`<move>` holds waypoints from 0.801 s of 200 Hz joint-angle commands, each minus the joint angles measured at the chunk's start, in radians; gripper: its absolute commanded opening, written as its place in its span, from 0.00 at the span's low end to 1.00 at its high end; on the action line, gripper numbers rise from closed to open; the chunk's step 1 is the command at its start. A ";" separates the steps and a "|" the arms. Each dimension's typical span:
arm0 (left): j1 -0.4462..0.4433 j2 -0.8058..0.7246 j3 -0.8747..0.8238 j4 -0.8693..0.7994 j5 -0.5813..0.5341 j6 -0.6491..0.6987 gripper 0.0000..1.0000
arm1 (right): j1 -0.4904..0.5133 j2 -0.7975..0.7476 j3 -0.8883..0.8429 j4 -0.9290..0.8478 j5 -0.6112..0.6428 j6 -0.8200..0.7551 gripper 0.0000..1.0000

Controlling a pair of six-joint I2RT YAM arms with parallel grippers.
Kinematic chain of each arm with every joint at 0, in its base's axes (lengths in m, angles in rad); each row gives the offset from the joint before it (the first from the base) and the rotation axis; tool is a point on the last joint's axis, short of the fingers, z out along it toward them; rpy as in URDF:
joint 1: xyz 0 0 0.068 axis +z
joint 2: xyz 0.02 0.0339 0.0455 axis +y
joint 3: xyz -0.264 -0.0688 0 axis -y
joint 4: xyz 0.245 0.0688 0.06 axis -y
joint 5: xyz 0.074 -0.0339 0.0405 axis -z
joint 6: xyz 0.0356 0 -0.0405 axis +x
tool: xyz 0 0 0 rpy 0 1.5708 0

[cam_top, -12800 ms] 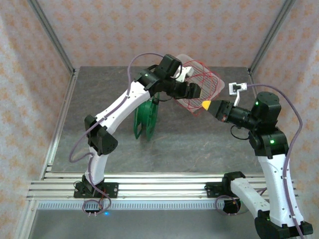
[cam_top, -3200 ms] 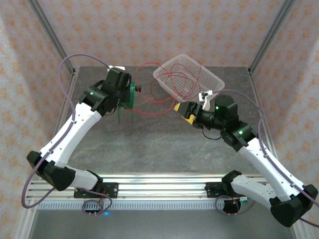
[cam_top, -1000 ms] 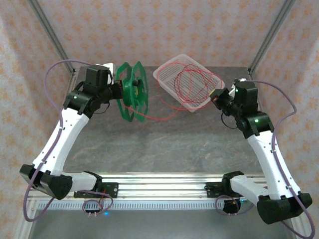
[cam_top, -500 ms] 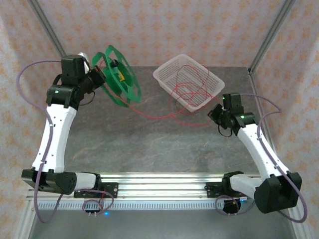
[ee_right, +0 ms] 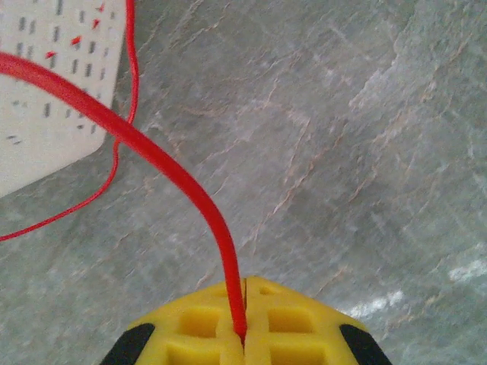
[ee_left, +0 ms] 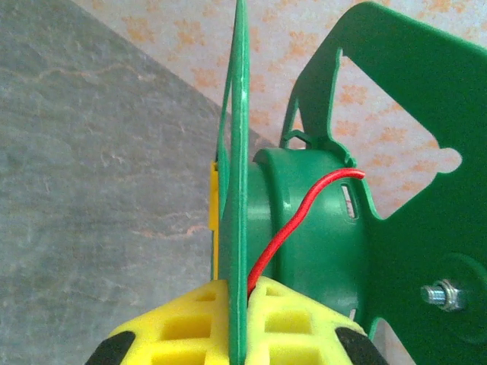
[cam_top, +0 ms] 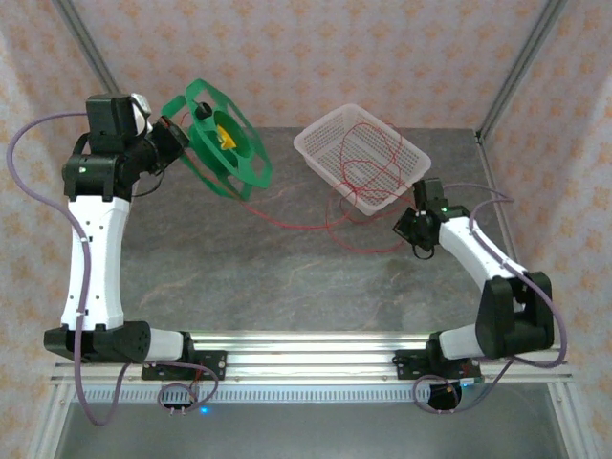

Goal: Wrap the cables

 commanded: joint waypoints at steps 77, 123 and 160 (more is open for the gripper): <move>0.011 -0.050 0.034 -0.022 0.189 -0.180 0.00 | -0.012 0.103 0.133 0.107 -0.139 -0.059 0.24; -0.016 -0.040 0.003 -0.008 0.167 -0.094 0.00 | -0.012 -0.042 0.119 0.073 -0.247 -0.065 0.58; -0.051 -0.016 0.012 -0.025 0.166 -0.049 0.00 | -0.011 -0.210 0.122 0.016 -0.266 -0.108 0.75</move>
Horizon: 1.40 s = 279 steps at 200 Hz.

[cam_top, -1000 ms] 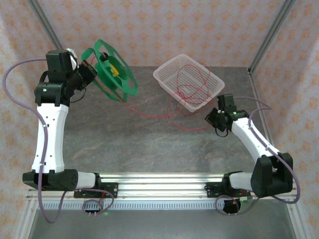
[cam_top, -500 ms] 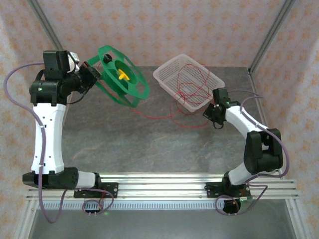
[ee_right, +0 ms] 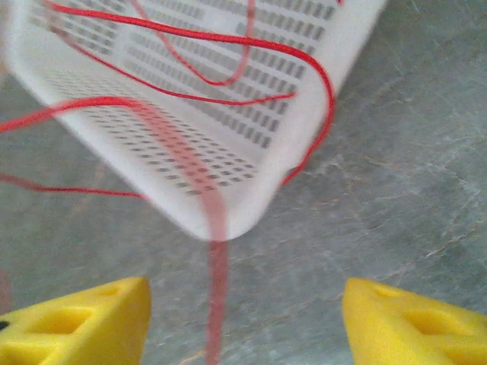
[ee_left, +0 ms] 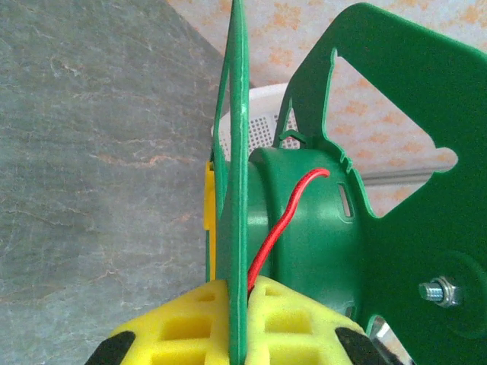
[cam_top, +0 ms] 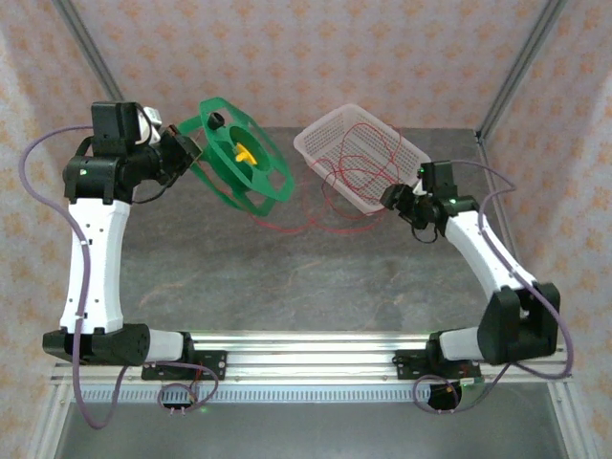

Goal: Wrap the cables

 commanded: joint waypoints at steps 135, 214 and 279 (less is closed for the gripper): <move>-0.105 0.053 0.134 -0.082 0.118 0.342 0.00 | 0.303 0.014 0.352 -0.145 -0.236 -0.628 0.42; -0.115 0.049 0.156 -0.168 0.178 0.445 0.00 | 0.338 0.273 0.669 -0.477 -0.224 -0.989 0.53; -0.116 0.046 0.152 -0.164 0.191 0.450 0.00 | 0.354 0.394 0.790 -0.654 -0.287 -1.143 0.77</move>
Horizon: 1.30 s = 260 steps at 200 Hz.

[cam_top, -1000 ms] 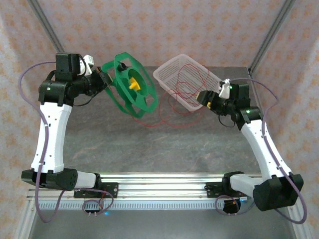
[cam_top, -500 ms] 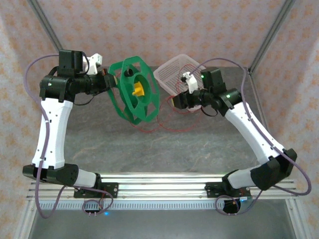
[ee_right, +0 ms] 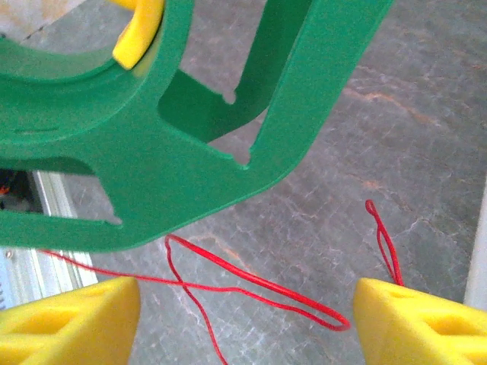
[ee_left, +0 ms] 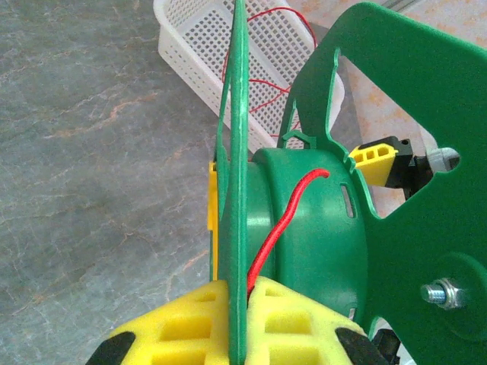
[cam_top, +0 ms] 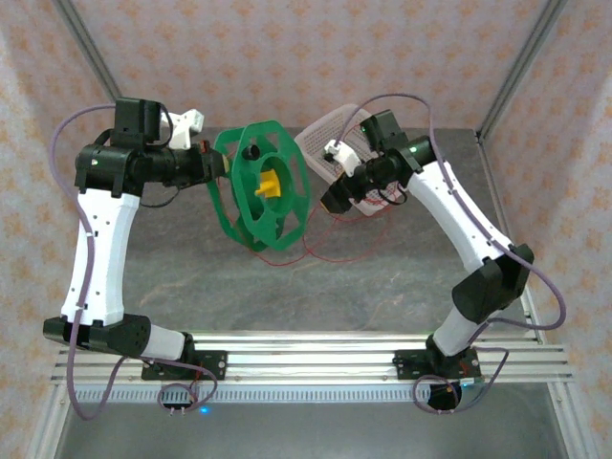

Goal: Wrap the cables

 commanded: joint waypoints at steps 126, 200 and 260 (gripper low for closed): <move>-0.009 -0.024 0.028 0.032 0.055 0.008 0.00 | 0.065 0.203 0.167 -0.103 0.116 -0.103 0.42; -0.010 -0.049 0.029 0.054 0.013 -0.027 0.00 | 0.064 0.206 0.186 -0.099 0.277 0.222 0.00; -0.009 -0.050 0.022 0.045 0.033 -0.007 0.00 | 0.044 0.119 0.110 -0.052 0.158 0.145 0.67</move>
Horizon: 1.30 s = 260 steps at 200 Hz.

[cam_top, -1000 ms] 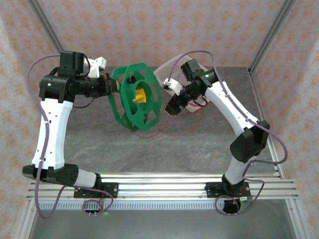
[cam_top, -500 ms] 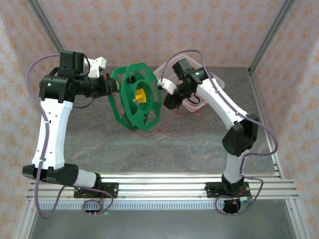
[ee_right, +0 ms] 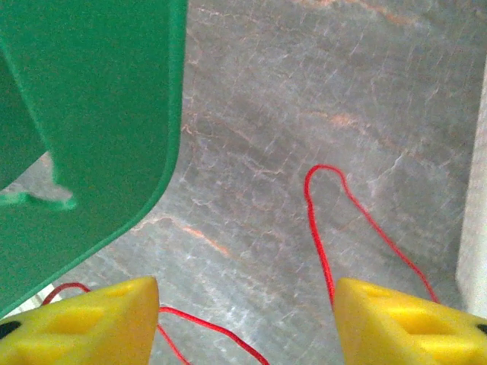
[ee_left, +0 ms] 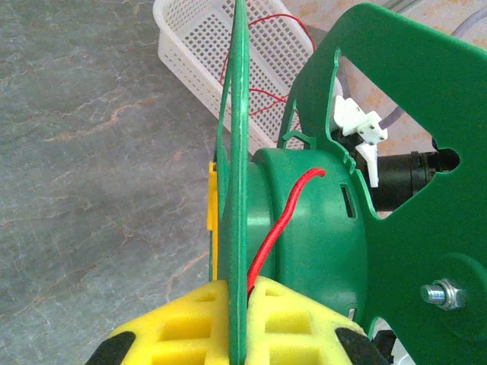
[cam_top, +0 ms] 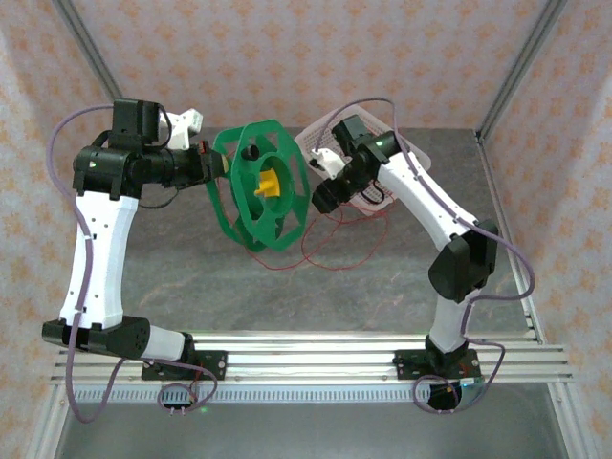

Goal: Wrap the cables

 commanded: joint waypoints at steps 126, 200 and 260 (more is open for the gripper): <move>-0.010 -0.034 0.008 0.046 0.070 0.004 0.00 | -0.080 -0.033 0.026 -0.067 -0.341 -0.292 0.80; -0.010 -0.030 0.016 0.044 0.075 0.001 0.00 | -0.051 0.043 0.041 -0.100 -0.251 -0.365 0.92; -0.010 -0.024 0.028 0.038 0.072 0.003 0.00 | -0.041 0.115 0.121 -0.163 -0.275 -0.369 0.76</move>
